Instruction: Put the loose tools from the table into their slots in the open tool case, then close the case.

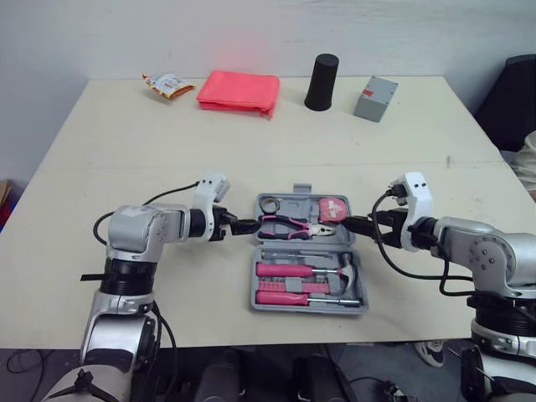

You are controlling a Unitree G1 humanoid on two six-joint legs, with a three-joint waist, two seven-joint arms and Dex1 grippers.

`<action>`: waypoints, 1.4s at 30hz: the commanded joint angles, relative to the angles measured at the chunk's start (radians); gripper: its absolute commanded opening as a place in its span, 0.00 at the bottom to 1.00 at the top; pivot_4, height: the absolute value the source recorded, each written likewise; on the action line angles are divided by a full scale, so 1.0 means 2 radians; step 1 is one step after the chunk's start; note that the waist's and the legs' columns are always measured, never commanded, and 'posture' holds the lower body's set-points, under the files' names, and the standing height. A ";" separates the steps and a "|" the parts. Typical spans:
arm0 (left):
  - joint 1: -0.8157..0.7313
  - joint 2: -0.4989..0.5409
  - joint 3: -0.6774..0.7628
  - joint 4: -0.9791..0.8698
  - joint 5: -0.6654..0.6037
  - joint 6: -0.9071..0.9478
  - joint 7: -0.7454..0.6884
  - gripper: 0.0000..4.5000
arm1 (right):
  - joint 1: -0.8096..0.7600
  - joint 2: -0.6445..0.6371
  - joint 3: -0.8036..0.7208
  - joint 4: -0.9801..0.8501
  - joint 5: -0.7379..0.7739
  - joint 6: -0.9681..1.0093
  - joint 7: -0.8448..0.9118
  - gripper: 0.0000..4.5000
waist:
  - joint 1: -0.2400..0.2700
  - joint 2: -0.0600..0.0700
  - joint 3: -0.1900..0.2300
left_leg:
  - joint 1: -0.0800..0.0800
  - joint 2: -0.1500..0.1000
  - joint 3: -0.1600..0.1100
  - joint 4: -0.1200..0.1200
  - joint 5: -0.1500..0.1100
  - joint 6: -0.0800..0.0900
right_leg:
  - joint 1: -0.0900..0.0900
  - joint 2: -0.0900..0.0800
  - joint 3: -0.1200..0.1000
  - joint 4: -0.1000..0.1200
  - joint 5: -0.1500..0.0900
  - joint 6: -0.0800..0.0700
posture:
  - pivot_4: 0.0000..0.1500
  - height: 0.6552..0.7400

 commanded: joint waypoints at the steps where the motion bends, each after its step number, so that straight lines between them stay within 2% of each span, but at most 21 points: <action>1: -0.010 -0.007 -0.003 0.018 0.002 -0.015 0.010 0.98 | -0.012 -0.003 0.000 0.006 -0.004 0.003 -0.011 1.00 | 0.000 0.000 0.000 | 0.000 0.000 0.000 0.000 0.000 0.000 | 0.000 0.000 0.000 0.000 0.000 0.000 | 1.00 0.95; 8: -0.010 -0.009 -0.018 0.022 0.004 -0.031 0.009 0.98 | -0.017 -0.008 0.016 0.013 -0.007 0.000 -0.012 1.00 | -0.002 0.000 0.000 | 0.000 0.000 0.000 0.000 0.000 0.000 | 0.000 0.000 0.000 0.000 0.000 0.000 | 1.00 0.95; 9: -0.007 -0.007 -0.025 0.019 0.005 -0.034 0.008 0.93 | -0.018 -0.007 0.018 0.014 -0.007 0.000 -0.013 1.00 | -0.003 0.000 0.000 | 0.000 0.000 0.000 0.000 0.000 0.000 | 0.000 0.000 0.000 0.000 0.000 0.000 | 1.00 0.95; 11: -0.001 -0.005 -0.036 0.012 0.004 -0.034 0.003 0.80 | -0.019 -0.004 0.019 0.014 -0.007 0.000 -0.015 0.89 | -0.004 0.000 0.000 | 0.000 0.000 0.000 0.000 0.000 0.000 | 0.000 0.000 0.000 0.000 0.000 0.000 | 1.00 0.95; 14: 0.004 -0.005 -0.049 0.005 0.008 -0.044 0.005 0.51 | -0.021 -0.001 0.021 0.014 -0.005 0.000 -0.018 0.60 | -0.004 0.000 0.000 | 0.000 0.000 0.000 0.000 0.000 0.000 | 0.000 0.000 0.000 0.000 0.000 0.000 | 1.00 0.95; 15: 0.005 -0.004 -0.052 0.005 0.009 -0.045 0.006 0.39 | -0.021 -0.001 0.022 0.013 -0.004 0.000 -0.018 0.47 | -0.004 0.000 0.000 | 0.000 0.000 0.000 -0.001 0.000 0.000 | 0.000 0.000 0.000 0.000 0.000 0.000 | 1.00 0.95; 16: 0.005 -0.004 -0.054 0.006 0.009 -0.044 0.006 0.31 | -0.022 0.000 0.022 0.012 -0.004 0.000 -0.019 0.39 | -0.005 0.000 0.000 | 0.000 0.000 0.000 0.000 0.000 0.000 | 0.000 0.000 0.000 0.000 0.000 0.000 | 1.00 0.95; 17: 0.004 -0.004 -0.054 0.006 0.008 -0.042 0.007 0.21 | -0.023 0.001 0.022 0.013 -0.003 0.001 -0.019 0.39 | -0.005 0.000 0.000 | 0.000 0.000 0.000 0.000 0.000 0.000 | 0.000 0.000 0.000 0.000 0.000 0.000 | 1.00 0.95; 24: 0.001 -0.004 -0.058 0.008 0.008 -0.040 0.009 0.21 | -0.022 0.000 0.034 0.016 -0.012 -0.006 -0.024 0.39 | -0.004 0.000 0.000 | 0.000 0.000 0.000 -0.001 0.000 0.000 | 0.000 0.000 0.000 -0.002 0.000 0.000 | 1.00 0.95; 27: 0.003 -0.005 -0.059 0.002 0.006 -0.038 0.008 0.04 | -0.019 0.003 0.035 0.008 -0.011 -0.003 -0.026 0.19 | -0.004 0.000 0.000 | 0.000 0.000 0.000 -0.001 0.000 0.000 | 0.000 0.000 0.000 -0.002 0.000 0.000 | 1.00 0.95; 29: 0.004 -0.006 -0.060 -0.003 0.004 -0.038 0.007 0.00 | -0.017 0.004 0.036 0.004 -0.011 -0.001 -0.027 0.01 | -0.004 0.000 0.000 | 0.001 0.000 0.000 -0.001 0.000 0.000 | 0.000 0.000 0.000 -0.002 0.000 0.000 | 1.00 0.95; 36: 0.004 -0.016 -0.050 -0.016 -0.005 -0.043 0.009 0.00 | -0.011 0.004 0.043 -0.014 -0.014 -0.011 -0.027 0.01 | -0.004 0.000 0.000 | 0.001 0.000 0.000 -0.001 0.000 0.000 | 0.000 0.000 0.000 -0.002 0.000 0.000 | 1.00 0.95; 42: -0.007 -0.029 -0.041 -0.026 0.004 -0.113 0.008 0.00 | -0.024 0.006 0.048 -0.026 -0.028 -0.069 -0.024 0.01 | -0.004 0.000 0.000 | 0.000 0.000 0.000 -0.001 0.000 0.000 | 0.000 0.000 0.000 -0.002 0.000 0.000 | 1.00 0.95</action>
